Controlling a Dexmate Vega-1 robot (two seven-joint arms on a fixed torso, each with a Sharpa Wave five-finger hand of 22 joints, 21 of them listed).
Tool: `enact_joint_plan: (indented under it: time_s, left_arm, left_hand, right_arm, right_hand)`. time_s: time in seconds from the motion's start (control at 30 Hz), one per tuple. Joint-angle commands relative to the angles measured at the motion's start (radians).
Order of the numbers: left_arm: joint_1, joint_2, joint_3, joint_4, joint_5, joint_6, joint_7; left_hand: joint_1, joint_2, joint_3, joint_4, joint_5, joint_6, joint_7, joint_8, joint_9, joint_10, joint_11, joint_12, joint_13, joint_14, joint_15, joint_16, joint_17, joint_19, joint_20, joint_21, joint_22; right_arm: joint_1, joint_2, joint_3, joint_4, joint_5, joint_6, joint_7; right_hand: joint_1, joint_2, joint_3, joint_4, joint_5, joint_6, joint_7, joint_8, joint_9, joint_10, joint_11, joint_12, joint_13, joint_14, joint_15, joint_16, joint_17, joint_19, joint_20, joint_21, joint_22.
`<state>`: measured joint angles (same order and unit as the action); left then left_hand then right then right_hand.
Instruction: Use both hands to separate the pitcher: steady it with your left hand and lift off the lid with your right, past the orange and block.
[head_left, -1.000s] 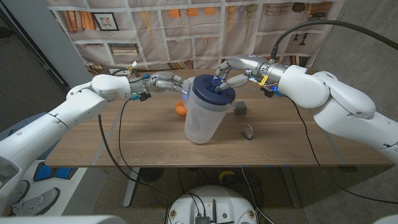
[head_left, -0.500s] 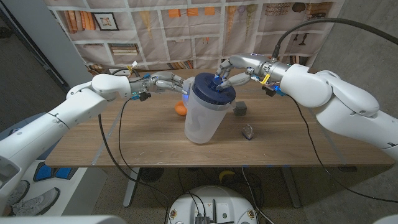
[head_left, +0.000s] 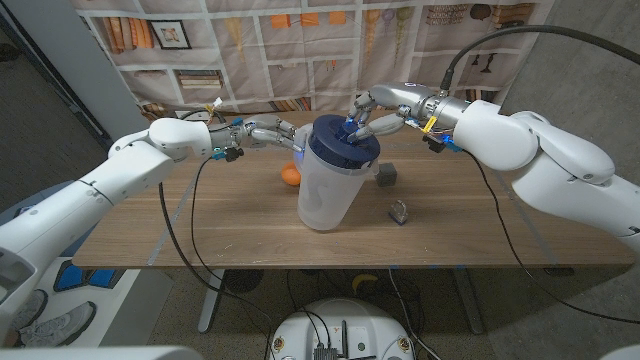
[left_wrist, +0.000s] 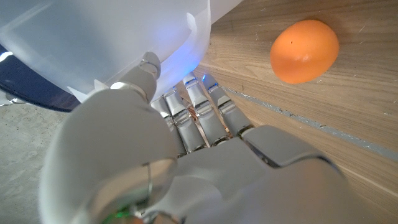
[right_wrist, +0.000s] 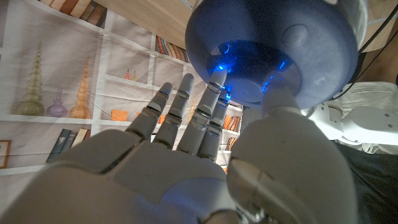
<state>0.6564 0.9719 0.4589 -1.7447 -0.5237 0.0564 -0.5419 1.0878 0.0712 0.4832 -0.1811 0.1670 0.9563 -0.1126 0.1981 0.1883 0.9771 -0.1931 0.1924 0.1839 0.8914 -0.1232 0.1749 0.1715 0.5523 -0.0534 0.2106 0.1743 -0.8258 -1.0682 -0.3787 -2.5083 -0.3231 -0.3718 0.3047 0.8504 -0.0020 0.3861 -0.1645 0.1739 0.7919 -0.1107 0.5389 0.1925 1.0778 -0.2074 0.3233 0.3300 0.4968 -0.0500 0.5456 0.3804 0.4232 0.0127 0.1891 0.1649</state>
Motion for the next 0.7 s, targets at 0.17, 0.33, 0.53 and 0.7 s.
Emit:
enact_joint_plan:
  time_s: [0.17, 0.33, 0.53, 0.7]
  left_arm:
    - [-0.015, -0.008, 0.008, 0.005, 0.004, 0.012, -0.004]
    - [-0.014, -0.008, 0.008, 0.004, 0.005, 0.013, -0.001]
    - [-0.012, -0.008, 0.008, 0.0, 0.005, 0.018, 0.006]
    - [-0.009, -0.009, 0.008, -0.002, 0.005, 0.019, 0.011]
  left_hand:
    - [0.018, 0.03, 0.007, 0.006, 0.006, 0.046, 0.032, 0.003, 0.005, 0.022, -0.01, 0.004, 0.002, 0.01, -0.116, 0.005, 0.001, 0.008, -0.144, -0.002, 0.004]
    - [0.017, 0.03, 0.006, 0.007, 0.005, 0.046, 0.032, 0.003, 0.005, 0.022, -0.011, 0.003, 0.002, 0.01, -0.114, 0.005, 0.001, 0.008, -0.144, -0.002, 0.004]
    - [0.018, 0.03, 0.006, 0.007, 0.006, 0.047, 0.031, 0.003, 0.005, 0.022, -0.01, 0.003, 0.002, 0.01, -0.115, 0.004, 0.0, 0.008, -0.145, -0.002, 0.004]
    - [0.017, 0.029, 0.007, 0.007, 0.006, 0.045, 0.031, 0.002, 0.005, 0.016, -0.011, 0.001, 0.002, 0.007, -0.115, 0.002, -0.001, 0.008, -0.145, -0.002, 0.004]
  right_arm:
    - [0.017, -0.01, 0.003, 0.007, 0.015, 0.014, -0.004]
    - [0.02, -0.013, 0.004, 0.006, 0.014, 0.016, -0.004]
    - [0.021, -0.019, 0.011, 0.004, 0.017, 0.018, -0.001]
    - [0.016, -0.026, 0.022, 0.001, 0.023, 0.021, -0.003]
  right_hand:
    - [0.069, 0.112, 0.004, 0.0, 0.007, 0.135, -0.108, 0.007, 0.003, 0.026, -0.014, -0.005, 0.003, 0.007, -0.147, 0.002, 0.0, 0.007, 0.0, 0.005, 0.004]
    - [0.069, 0.111, 0.003, 0.001, 0.007, 0.135, -0.108, 0.006, 0.003, 0.027, -0.014, -0.006, 0.004, 0.008, -0.145, 0.001, 0.0, 0.007, 0.001, 0.005, 0.004]
    - [0.069, 0.111, 0.002, 0.001, 0.007, 0.136, -0.108, 0.005, 0.003, 0.028, -0.014, -0.007, 0.004, 0.007, -0.145, -0.001, -0.001, 0.008, 0.002, 0.005, 0.004]
    - [0.071, 0.111, 0.002, 0.001, 0.007, 0.137, -0.108, 0.005, 0.002, 0.028, -0.014, -0.008, 0.004, 0.008, -0.147, 0.0, 0.0, 0.008, 0.004, 0.005, 0.004]
